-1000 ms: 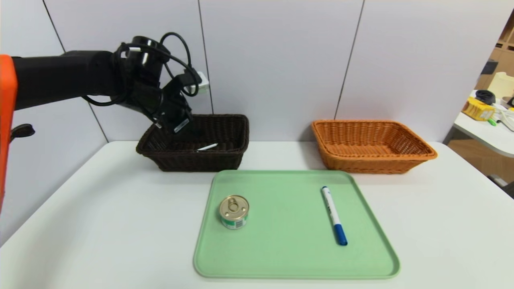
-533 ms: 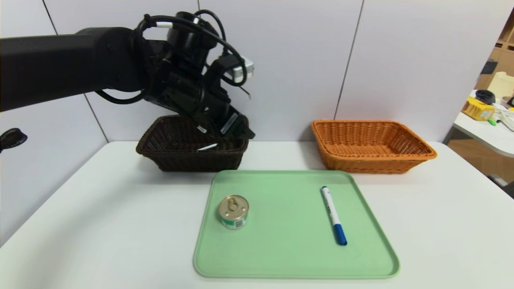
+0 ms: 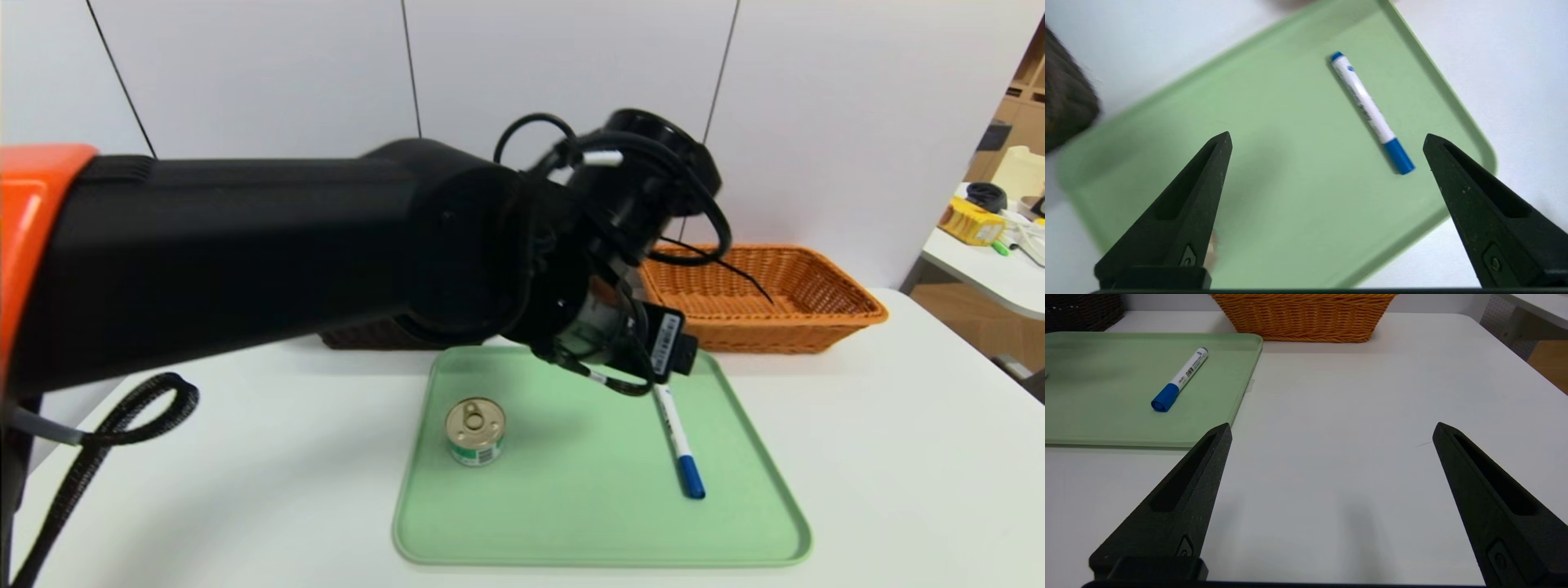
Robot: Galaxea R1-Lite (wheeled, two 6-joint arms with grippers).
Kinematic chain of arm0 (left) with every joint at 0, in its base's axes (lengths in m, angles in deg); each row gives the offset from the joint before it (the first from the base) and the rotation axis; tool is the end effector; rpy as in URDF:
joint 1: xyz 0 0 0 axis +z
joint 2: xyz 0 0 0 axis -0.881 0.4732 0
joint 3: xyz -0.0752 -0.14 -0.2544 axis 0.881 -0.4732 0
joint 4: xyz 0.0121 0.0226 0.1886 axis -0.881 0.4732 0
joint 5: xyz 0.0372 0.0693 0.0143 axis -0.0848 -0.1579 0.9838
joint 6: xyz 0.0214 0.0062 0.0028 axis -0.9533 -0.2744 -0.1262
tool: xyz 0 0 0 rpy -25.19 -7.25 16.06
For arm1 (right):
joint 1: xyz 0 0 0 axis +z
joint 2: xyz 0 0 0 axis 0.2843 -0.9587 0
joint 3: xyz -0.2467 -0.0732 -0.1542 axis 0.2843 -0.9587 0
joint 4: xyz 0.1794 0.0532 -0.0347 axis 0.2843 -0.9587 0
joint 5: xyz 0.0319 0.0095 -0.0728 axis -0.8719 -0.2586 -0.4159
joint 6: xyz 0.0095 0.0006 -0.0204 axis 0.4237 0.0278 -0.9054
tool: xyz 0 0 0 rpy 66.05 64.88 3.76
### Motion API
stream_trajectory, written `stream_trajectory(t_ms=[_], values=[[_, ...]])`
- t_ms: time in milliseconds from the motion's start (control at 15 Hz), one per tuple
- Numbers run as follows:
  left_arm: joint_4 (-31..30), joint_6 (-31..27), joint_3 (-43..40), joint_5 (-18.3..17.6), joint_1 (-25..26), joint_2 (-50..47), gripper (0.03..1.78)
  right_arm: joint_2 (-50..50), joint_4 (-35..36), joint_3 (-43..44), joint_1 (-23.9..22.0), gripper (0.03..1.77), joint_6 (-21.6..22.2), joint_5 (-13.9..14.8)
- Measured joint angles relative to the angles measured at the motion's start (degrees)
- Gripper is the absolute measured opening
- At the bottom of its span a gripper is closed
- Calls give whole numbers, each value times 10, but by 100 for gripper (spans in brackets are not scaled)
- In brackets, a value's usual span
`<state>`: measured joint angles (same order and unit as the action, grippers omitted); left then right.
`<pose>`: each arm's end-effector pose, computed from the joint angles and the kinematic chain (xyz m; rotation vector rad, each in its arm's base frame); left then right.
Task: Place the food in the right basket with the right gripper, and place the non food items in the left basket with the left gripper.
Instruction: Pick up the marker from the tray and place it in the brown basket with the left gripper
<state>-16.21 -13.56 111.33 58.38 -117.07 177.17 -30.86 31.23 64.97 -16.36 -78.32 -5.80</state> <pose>0.2362 -0.3321 0.2512 0.0861 0.6838 -0.5969 -0.0230 0.0001 0.0756 -0.0120 0.0014 0.0100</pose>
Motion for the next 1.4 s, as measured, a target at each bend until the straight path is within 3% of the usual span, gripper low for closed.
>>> stream_trajectory(t_ms=[267,467,800,1067,1400], values=[[0,105,0,50,-39,54,167,0,0,0,0,170,0,0],[-4,130,3,102,-50,90,169,0,0,0,0,170,0,0],[-48,110,7,155,-63,134,169,0,0,0,0,170,0,0],[-108,73,8,162,-69,148,169,0,0,0,0,170,0,0],[-109,71,8,163,-71,163,169,0,0,0,0,170,0,0]])
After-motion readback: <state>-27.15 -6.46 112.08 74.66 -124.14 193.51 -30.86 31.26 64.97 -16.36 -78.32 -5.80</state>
